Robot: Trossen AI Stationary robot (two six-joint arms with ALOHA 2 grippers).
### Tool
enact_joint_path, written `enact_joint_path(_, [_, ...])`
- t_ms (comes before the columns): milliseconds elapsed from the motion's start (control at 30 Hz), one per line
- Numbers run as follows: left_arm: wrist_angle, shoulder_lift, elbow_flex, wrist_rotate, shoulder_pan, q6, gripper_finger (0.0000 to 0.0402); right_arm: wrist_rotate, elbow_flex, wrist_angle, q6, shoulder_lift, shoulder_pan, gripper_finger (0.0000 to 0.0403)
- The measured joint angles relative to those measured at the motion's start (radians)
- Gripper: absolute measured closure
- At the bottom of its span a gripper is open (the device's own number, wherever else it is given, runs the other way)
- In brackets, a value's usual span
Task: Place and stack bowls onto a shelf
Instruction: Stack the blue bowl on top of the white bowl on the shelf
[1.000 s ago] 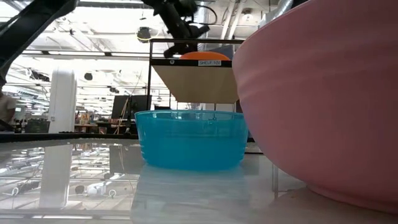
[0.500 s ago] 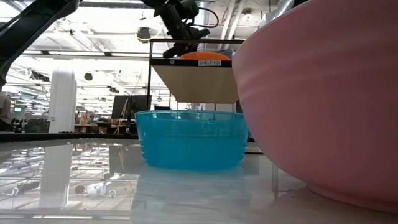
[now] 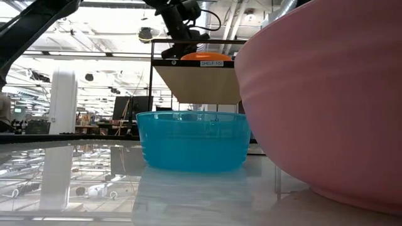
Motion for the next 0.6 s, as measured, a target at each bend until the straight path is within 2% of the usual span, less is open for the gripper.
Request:
enact_joint_path(400, [-0.002,0.0,0.0,-0.004,0.003,0.048,0.0401,0.0,0.0,0.001,0.0,0.0,0.0,0.0233])
enact_joint_path(600, [0.001,0.0,0.0,-0.004,0.003,0.061,0.0372,0.0,0.0,0.001,0.0,0.0,0.0,0.0233])
